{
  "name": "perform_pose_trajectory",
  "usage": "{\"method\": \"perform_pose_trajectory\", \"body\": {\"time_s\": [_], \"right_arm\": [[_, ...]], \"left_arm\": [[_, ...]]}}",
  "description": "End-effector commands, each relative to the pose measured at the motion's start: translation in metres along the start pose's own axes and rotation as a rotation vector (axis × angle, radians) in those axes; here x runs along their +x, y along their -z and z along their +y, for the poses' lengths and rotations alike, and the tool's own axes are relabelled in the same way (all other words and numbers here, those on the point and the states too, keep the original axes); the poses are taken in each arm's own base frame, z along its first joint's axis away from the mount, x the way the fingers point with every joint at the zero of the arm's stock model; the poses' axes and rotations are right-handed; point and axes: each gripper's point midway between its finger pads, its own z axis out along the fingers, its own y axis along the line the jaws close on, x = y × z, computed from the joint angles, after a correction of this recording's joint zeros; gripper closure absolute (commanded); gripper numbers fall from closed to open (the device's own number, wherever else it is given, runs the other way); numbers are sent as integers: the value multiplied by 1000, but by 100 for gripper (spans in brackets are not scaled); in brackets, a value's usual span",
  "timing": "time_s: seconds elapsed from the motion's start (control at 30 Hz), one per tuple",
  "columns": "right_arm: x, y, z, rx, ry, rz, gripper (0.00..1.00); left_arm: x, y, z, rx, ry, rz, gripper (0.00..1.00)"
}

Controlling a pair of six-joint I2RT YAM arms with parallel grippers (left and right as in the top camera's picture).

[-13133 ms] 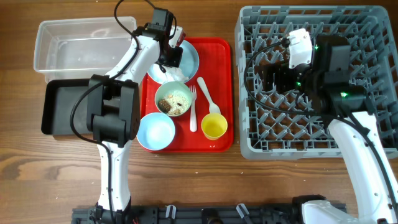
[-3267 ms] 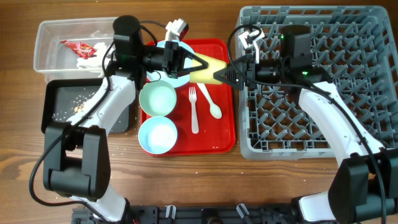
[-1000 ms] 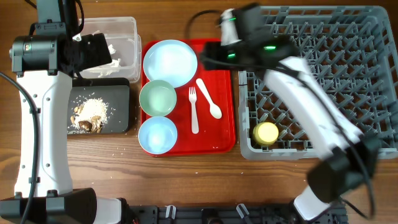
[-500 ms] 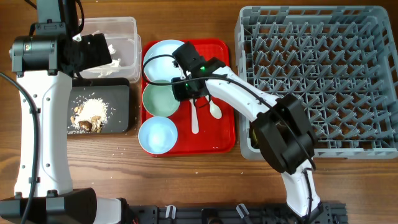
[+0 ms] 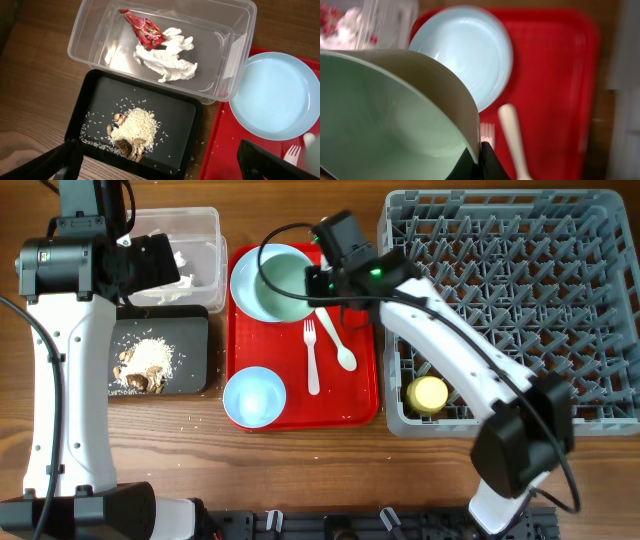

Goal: Sort waste into correct bins and load items into the dishwasher rack
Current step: 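Reach the right gripper to the green bowl on the red tray, then carry the green bowl into the dish rack with the right gripper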

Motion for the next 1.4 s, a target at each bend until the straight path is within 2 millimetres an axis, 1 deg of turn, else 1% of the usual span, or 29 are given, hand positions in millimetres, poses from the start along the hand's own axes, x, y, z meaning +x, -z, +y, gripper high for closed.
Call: {"method": "perform_pose_trajectory", "body": {"time_s": [0.0,0.07,0.1,0.13,0.17,0.2,0.23,0.27,0.3,0.33,0.4,0.43,0.47,0.5,0.53,0.57,0.63,0.7,0.73,0.8,0.87,0.97,1.03,1.07,1.13,1.17,1.2,1.3,1.37], "right_arm": [[-43,46,-66,336,21,-213,96],[-61,63,-92,489,70,-289,96],[-74,77,-109,621,143,-333,96],[-83,89,-120,724,178,-365,96],[-89,100,-127,804,194,-393,96],[-99,118,-137,924,203,-442,96],[-106,130,-141,988,200,-476,96],[-113,139,-145,1050,204,-500,96],[-118,144,-151,1101,202,-514,96],[-125,147,-166,1182,204,-510,96],[-132,137,-189,1241,235,-466,96],[-137,125,-216,1295,253,-417,96],[-138,116,-230,1320,259,-393,96],[-138,108,-239,1336,279,-364,96],[-136,92,-248,1342,323,-311,96],[-132,79,-252,1341,355,-274,96],[-126,61,-256,1346,391,-226,96],[-117,38,-262,1346,419,-177,96],[-113,31,-264,1346,431,-157,96],[-109,26,-264,1345,445,-138,96],[-107,23,-258,1337,464,-127,96],[-98,16,-250,1325,520,-70,95],[-93,14,-246,1319,545,-43,94],[-91,13,-245,1316,557,-30,83],[-87,10,-238,1308,586,-10,71],[-87,8,-234,1303,595,-12,68],[-86,7,-228,1297,604,-18,63],[-85,0,-207,1273,639,-37,40],[-83,-10,-190,1217,677,-46,33]], "left_arm": [[-2,0,2,-7,-8,-4,0],[-2,0,2,-7,-8,-4,0],[-2,0,2,-7,-8,-4,0],[-2,0,2,-7,-8,-4,0],[-2,0,2,-7,-8,-4,0],[-2,0,2,-7,-8,-4,0],[-2,0,2,-7,-8,-3,0],[-2,0,2,-7,-8,-4,0],[-2,0,2,-7,-8,-4,0],[-2,0,2,-7,-8,-3,0],[-2,0,2,-7,-8,-4,0],[-2,0,2,-7,-8,-4,0],[-2,0,2,-7,-8,-4,0],[-2,0,2,-7,-8,-3,0],[-2,0,2,-7,-8,-4,0],[-2,0,2,-7,-8,-4,0],[-2,0,2,-7,-8,-4,0],[-2,0,2,-7,-8,-4,0],[-2,0,2,-7,-8,-4,0],[-2,0,2,-7,-8,-4,0],[-2,0,2,-7,-8,-4,0],[-2,0,2,-7,-8,-4,0],[-2,0,2,-7,-8,-4,0],[-2,0,2,-7,-8,-4,0],[-2,0,2,-7,-8,-4,0],[-2,0,2,-7,-8,-3,0],[-2,0,2,-7,-8,-4,0],[-2,0,2,-7,-8,-4,0],[-2,0,2,-7,-8,-4,0]]}}
